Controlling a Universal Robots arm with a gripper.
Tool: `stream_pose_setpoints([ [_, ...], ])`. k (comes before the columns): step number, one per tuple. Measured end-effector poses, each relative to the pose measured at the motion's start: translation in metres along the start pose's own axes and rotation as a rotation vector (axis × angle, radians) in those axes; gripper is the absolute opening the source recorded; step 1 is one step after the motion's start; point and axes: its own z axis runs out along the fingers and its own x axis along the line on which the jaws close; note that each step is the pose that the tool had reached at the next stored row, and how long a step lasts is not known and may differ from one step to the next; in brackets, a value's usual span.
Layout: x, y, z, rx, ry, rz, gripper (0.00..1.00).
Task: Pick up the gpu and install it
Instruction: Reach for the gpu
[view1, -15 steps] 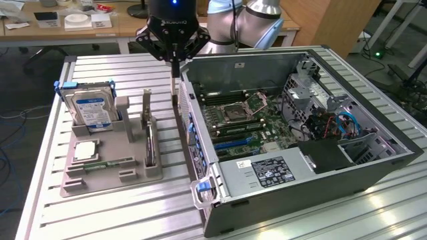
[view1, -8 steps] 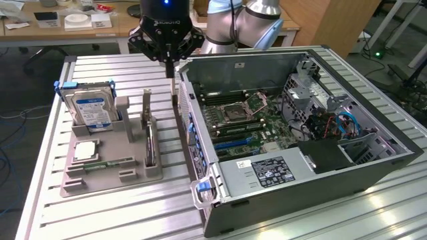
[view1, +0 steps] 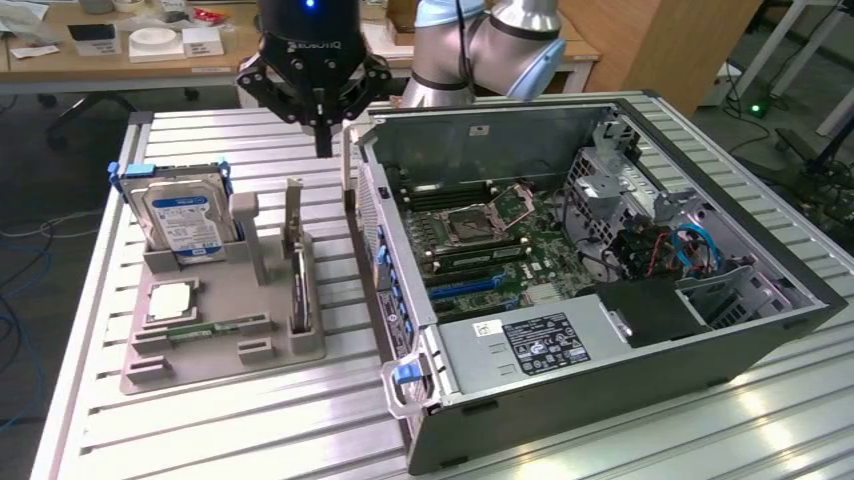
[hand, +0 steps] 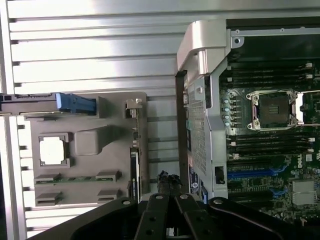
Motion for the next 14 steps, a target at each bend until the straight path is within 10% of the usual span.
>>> stream_pose_setpoints([
  [14, 0.029, -0.0022, -0.0007, 0.0000, -0.0001, 0.000, 0.11],
])
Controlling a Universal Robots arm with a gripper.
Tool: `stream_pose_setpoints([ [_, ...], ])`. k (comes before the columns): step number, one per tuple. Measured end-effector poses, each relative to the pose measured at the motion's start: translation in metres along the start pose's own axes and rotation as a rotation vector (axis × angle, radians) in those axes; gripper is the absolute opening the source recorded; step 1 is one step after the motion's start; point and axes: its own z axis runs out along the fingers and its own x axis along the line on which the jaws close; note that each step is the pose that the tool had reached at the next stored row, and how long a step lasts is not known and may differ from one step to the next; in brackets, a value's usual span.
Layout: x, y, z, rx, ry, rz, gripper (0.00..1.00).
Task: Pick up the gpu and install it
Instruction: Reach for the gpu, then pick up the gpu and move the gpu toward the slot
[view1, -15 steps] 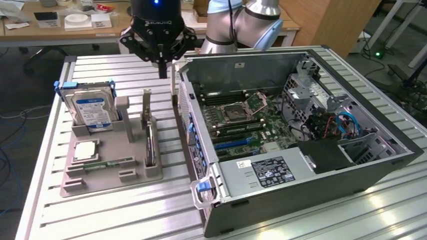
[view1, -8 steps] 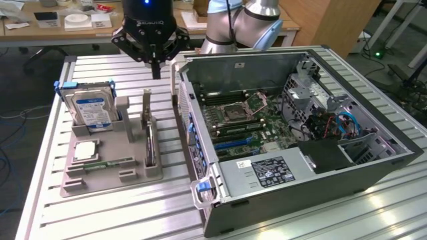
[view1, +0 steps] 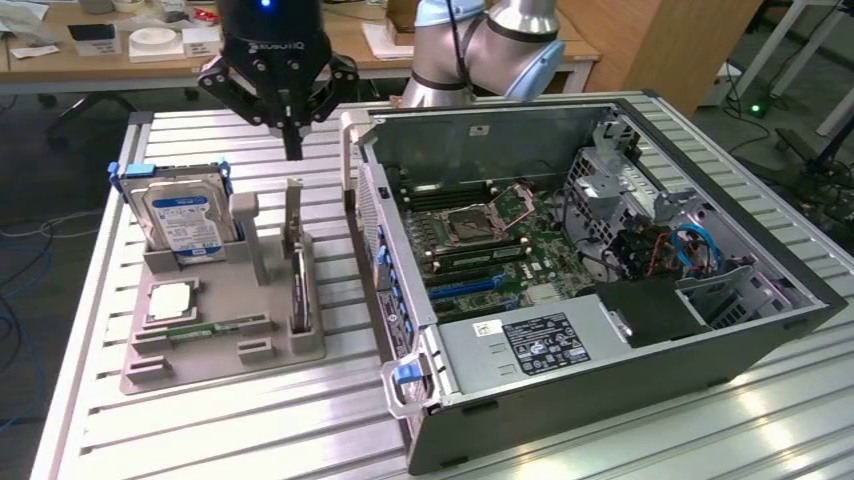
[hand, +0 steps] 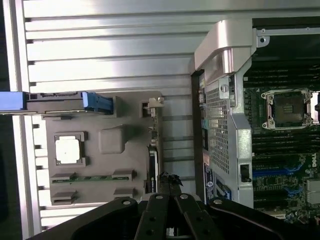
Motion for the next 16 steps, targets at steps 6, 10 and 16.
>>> stream_pose_setpoints([
  [6, 0.017, -0.0013, -0.0004, 0.0000, 0.0000, 0.000, 0.11],
  [10, 0.020, -0.0015, -0.0005, 0.0000, 0.0000, 0.000, 0.11],
  [16, 0.020, -0.0015, -0.0005, 0.0000, 0.0001, 0.000, 0.11],
])
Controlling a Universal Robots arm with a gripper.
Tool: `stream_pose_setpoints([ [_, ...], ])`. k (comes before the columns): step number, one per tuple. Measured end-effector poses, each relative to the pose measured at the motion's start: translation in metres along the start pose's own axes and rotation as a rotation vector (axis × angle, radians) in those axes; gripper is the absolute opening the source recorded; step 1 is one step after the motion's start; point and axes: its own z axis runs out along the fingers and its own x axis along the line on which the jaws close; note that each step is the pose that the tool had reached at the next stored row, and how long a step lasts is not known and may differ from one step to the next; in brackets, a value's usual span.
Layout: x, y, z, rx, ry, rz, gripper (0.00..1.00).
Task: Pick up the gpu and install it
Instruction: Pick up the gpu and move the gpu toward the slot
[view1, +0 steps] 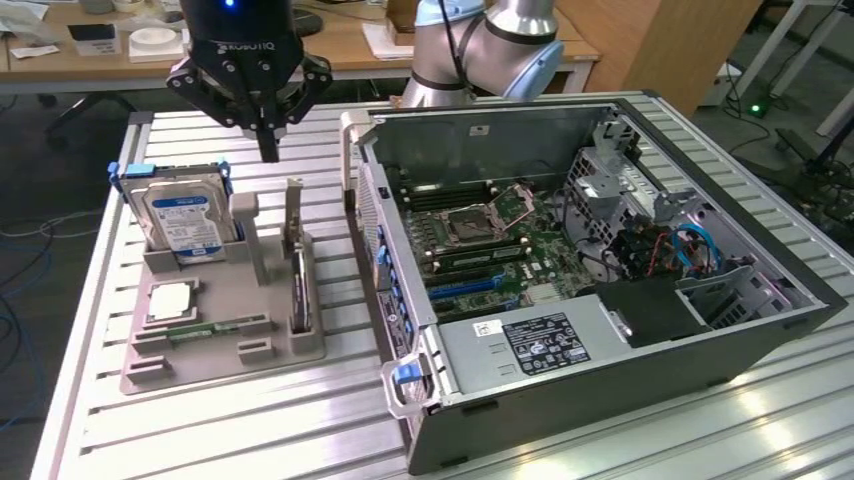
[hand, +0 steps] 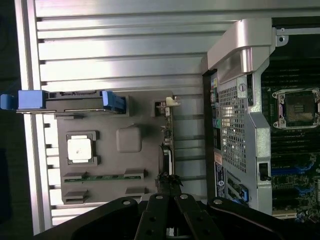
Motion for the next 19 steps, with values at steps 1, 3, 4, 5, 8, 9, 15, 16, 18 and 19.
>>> stream_pose_setpoints([
  [1, 0.0000, 0.0000, 0.0000, 0.0000, 0.0000, 0.000, 0.11],
  [3, 0.0000, 0.0000, 0.0000, 0.0000, 0.0000, 0.000, 0.11],
  [4, 0.0000, 0.0000, 0.0000, -0.0001, 0.0000, 0.000, 0.11],
  [5, 0.0000, 0.0000, 0.0000, 0.0000, 0.0000, 0.000, 0.11],
  [8, 0.0001, 0.0000, 0.0000, 0.0000, -0.0001, 0.000, 0.17],
  [9, 0.0001, 0.0000, 0.0000, 0.0000, 0.0000, 0.000, 0.23],
  [15, 0.0001, 0.0000, 0.0000, 0.0000, 0.0000, 0.000, 0.41],
  [16, 0.0001, 0.0000, 0.0000, 0.0000, -0.0001, 0.000, 0.47],
  [18, 0.0002, -0.0001, 0.0011, 0.0000, 0.0009, -0.002, 0.53],
  [19, 0.0003, 0.0000, 0.0018, -0.0002, 0.0028, -0.012, 0.53],
])
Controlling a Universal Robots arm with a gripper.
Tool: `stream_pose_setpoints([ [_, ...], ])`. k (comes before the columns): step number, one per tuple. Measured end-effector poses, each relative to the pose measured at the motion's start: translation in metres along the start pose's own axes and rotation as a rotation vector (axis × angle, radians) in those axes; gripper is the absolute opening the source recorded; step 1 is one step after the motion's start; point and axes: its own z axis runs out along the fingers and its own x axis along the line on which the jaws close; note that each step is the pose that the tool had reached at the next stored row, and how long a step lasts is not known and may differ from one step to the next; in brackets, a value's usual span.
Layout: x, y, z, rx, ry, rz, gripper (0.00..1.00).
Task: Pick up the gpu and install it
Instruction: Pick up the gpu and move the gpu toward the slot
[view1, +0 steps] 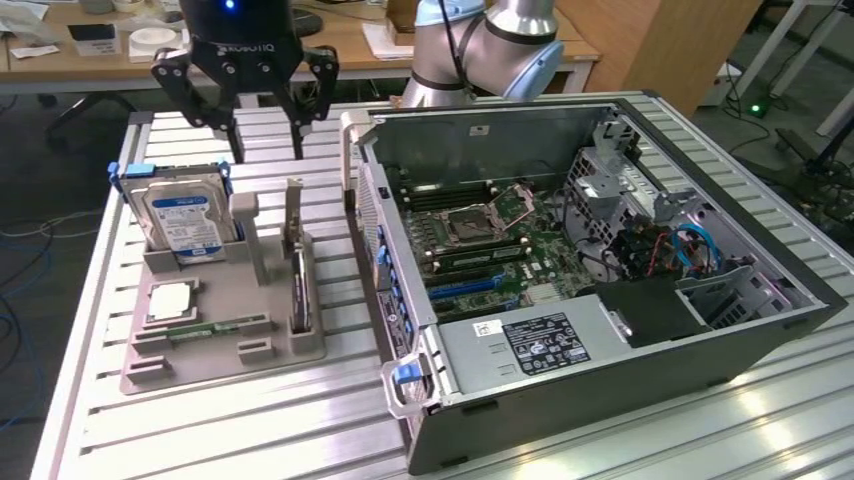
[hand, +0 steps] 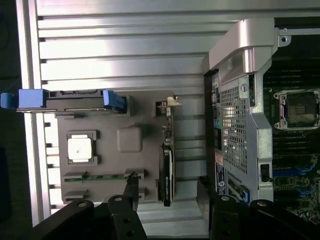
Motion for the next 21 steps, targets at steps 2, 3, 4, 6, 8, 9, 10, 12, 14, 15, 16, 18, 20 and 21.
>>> stream_pose_setpoints([
  [2, 0.000, -0.0003, 0.0013, 0.0002, 0.0054, -0.017, 0.59],
  [3, 0.000, -0.0007, 0.0020, 0.0001, 0.0080, -0.022, 0.59],
  [4, 0.000, -0.0010, 0.0025, 0.0001, 0.0099, -0.027, 0.59],
  [6, 0.000, -0.0041, 0.0034, 0.0002, 0.0115, -0.030, 0.59],
  [8, -0.001, -0.0101, 0.0041, 0.0002, 0.0117, -0.030, 0.59],
  [9, -0.001, -0.0135, 0.0047, 0.0003, 0.0119, -0.030, 0.59],
  [10, -0.002, -0.0153, 0.0062, 0.0000, 0.0117, -0.030, 0.59],
  [12, -0.004, -0.0159, 0.0095, 0.0004, 0.0134, -0.031, 0.59],
  [14, -0.006, -0.0161, 0.0133, 0.0003, 0.0147, -0.033, 0.59],
  [15, -0.006, -0.0162, 0.0151, 0.0004, 0.0153, -0.034, 0.59],
  [16, -0.007, -0.0164, 0.0170, 0.0003, 0.0156, -0.035, 0.59],
  [18, -0.008, -0.0171, 0.0206, 0.0003, 0.0164, -0.037, 0.59],
  [20, -0.008, -0.0175, 0.0241, 0.0004, 0.0173, -0.038, 0.59],
  [21, -0.008, -0.0175, 0.0259, 0.0004, 0.0176, -0.038, 0.59],
])
